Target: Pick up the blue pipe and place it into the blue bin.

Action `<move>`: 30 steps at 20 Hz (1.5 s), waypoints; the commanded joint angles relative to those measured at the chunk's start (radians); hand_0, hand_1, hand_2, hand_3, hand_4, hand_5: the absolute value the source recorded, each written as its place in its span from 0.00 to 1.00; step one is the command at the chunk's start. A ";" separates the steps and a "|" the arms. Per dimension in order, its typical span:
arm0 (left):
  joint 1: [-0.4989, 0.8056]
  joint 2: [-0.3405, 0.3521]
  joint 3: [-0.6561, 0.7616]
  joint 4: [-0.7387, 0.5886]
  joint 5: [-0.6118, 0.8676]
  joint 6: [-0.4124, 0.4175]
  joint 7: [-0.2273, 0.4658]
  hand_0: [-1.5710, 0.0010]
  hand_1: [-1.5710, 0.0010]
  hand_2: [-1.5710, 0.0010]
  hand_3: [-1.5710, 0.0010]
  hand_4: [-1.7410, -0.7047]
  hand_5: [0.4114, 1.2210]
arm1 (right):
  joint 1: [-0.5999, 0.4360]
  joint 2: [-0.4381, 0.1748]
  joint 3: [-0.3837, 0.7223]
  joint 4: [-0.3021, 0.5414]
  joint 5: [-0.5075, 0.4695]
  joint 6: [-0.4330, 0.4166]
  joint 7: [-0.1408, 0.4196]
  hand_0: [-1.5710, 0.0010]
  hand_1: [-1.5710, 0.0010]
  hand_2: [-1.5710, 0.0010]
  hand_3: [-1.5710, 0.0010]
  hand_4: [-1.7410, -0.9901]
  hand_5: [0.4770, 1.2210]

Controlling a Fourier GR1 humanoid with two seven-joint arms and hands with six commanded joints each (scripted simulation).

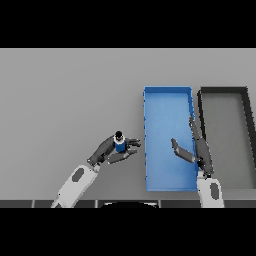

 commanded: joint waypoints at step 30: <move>-0.043 -0.078 0.030 -0.137 -0.058 -0.127 0.160 0.00 0.00 0.00 0.00 0.26 1.00 | 0.333 0.163 0.268 -0.525 0.029 0.046 0.225 1.00 0.99 0.93 1.00 0.65 0.11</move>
